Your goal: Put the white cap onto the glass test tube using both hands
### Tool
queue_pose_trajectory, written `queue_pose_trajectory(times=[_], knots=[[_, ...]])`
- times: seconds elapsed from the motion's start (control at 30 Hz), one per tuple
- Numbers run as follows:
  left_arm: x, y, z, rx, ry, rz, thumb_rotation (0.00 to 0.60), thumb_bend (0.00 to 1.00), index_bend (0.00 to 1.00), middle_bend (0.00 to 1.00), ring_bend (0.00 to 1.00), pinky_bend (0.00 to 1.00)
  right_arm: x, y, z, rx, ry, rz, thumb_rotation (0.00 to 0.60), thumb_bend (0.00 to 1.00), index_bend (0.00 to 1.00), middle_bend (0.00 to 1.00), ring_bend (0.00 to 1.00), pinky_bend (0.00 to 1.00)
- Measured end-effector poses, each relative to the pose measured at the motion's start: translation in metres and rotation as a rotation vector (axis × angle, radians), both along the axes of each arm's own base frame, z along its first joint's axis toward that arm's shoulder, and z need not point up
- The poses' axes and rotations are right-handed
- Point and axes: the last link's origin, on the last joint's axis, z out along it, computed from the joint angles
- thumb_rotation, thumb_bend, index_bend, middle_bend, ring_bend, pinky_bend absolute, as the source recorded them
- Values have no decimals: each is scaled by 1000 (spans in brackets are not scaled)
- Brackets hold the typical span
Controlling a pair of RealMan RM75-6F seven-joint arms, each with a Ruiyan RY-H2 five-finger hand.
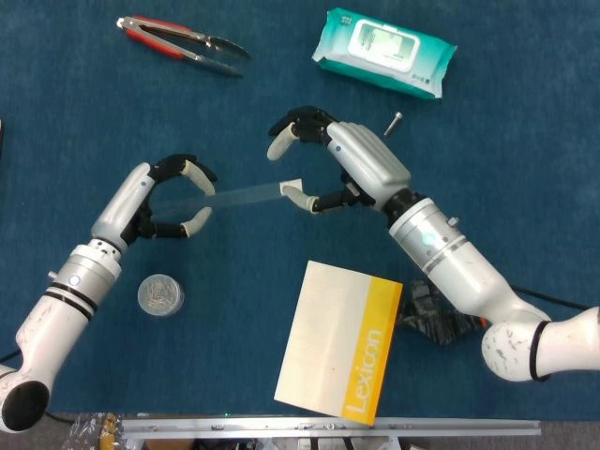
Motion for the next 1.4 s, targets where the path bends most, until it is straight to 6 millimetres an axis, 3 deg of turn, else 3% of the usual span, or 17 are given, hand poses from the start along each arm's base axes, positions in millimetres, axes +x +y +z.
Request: queue_pose_trajectory(times=[0.5,1.03,1.4], knots=[[-24,1,9,16,83,-22,600,349,566,340,133,208,-8,-12,24,-79,16,1,600,264,410,276,127,266],[-54,12,-6,29,236,-82,600,349,572,344,133,208,-48,-29,94,-251,151,-29,600,263,410,276,127,266],[-77,22,-28,40,362,-145,600,349,553,335,129,206,-72,-27,138,-318,172,-71,600,263,410,276,127,266]])
